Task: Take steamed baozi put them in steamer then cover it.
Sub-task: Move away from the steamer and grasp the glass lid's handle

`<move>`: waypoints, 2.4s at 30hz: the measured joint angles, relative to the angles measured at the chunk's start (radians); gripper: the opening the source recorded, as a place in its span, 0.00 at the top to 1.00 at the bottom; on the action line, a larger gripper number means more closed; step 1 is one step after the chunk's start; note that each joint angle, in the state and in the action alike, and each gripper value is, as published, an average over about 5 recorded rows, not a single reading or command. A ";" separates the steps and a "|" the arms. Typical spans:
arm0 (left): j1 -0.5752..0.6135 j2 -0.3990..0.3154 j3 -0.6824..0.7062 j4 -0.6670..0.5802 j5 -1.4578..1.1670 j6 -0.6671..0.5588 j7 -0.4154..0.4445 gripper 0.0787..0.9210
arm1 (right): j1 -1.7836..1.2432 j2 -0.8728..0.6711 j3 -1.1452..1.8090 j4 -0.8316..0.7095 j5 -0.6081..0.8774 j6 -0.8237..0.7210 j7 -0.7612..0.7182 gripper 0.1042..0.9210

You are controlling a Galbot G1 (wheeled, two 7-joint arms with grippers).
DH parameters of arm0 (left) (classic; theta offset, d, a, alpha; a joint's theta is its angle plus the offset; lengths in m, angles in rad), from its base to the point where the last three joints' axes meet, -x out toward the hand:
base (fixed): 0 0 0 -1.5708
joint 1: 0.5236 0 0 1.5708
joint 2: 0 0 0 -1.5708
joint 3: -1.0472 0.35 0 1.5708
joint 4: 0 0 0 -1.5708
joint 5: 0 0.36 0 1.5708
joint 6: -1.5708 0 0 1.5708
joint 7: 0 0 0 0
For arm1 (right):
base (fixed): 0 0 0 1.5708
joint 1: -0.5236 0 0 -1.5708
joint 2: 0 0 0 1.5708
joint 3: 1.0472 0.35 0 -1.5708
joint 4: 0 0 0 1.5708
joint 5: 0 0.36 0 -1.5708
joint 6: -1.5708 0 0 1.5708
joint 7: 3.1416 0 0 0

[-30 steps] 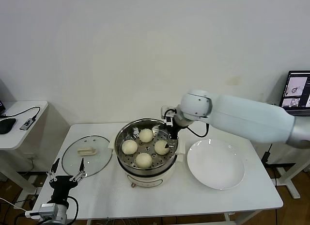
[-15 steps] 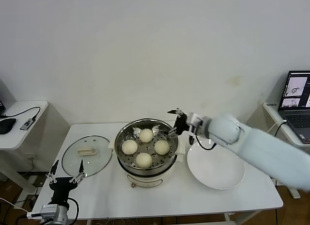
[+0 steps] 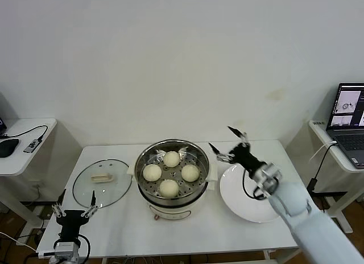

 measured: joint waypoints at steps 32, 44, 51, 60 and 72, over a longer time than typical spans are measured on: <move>-0.306 0.237 0.190 0.455 0.842 0.014 -0.011 0.12 | -0.553 0.418 0.606 0.073 -0.085 0.148 0.129 0.12; -0.503 0.265 0.314 0.638 0.885 0.016 -0.020 0.12 | -0.608 0.461 0.642 0.089 -0.112 0.181 0.127 0.12; -0.584 0.264 0.357 0.719 0.896 0.015 -0.024 0.12 | -0.624 0.480 0.639 0.092 -0.130 0.186 0.124 0.12; -0.671 0.258 0.394 0.800 0.904 0.016 -0.031 0.12 | -0.637 0.497 0.635 0.084 -0.147 0.196 0.115 0.12; -0.761 0.239 0.433 0.889 0.908 0.013 -0.029 0.12 | -0.640 0.505 0.632 0.075 -0.160 0.200 0.106 0.12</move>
